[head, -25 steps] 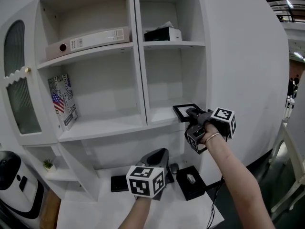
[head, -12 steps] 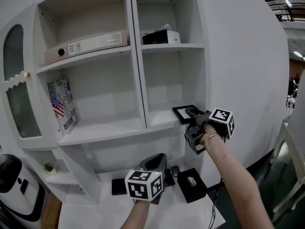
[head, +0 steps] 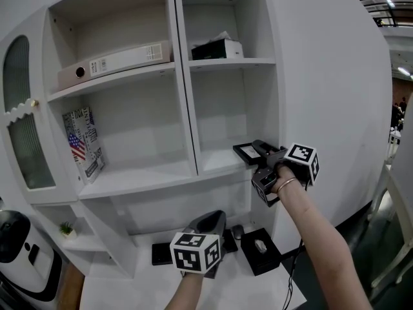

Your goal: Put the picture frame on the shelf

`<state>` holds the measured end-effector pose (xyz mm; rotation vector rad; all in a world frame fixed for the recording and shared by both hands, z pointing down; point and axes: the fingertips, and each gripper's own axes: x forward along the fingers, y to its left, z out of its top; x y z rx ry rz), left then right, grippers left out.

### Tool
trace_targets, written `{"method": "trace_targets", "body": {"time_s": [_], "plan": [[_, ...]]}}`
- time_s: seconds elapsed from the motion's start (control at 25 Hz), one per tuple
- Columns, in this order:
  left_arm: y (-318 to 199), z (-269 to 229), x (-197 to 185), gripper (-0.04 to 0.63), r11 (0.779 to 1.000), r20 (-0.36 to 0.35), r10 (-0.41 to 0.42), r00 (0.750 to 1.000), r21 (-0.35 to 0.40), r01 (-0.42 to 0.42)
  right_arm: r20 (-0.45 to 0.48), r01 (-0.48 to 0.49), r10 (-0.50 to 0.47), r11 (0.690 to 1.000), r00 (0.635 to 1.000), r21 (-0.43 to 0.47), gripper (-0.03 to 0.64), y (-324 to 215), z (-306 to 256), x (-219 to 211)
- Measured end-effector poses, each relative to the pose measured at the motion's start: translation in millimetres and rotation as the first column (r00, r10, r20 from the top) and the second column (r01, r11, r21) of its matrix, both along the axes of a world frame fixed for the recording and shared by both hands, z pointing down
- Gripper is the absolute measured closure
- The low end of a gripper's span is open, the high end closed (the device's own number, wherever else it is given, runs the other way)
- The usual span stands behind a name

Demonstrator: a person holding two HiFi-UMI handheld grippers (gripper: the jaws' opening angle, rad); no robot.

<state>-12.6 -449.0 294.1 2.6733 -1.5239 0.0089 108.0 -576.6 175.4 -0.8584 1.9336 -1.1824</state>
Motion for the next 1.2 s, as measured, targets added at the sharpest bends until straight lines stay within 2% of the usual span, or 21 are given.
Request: {"method": "trace_targets", "body": {"time_s": [0.48, 0.96, 1.2], "plan": [[-2.9, 2.7, 6.4, 0.575, 1.0, -0.003, 0.014, 1.0, -0.006, -0.014, -0.009, 0.001, -0.001, 1.0, 1.0, 0.018, 0.374, 8.0, 0.7, 1.2], [-3.5, 10.1, 4.2, 0.575, 1.0, -0.01, 0.017, 1.0, -0.023, -0.018, 0.011, 0.013, -0.014, 0.999, 1.0, 0.041, 0.316, 14.9, 16.6, 4.6], [-5.3, 17.5, 5.6, 0.575, 0.999, -0.013, 0.017, 1.0, -0.043, -0.018, -0.04, 0.053, -0.049, 0.991, 0.998, 0.121, 0.298, 38.0, 18.1, 1.5]]}}
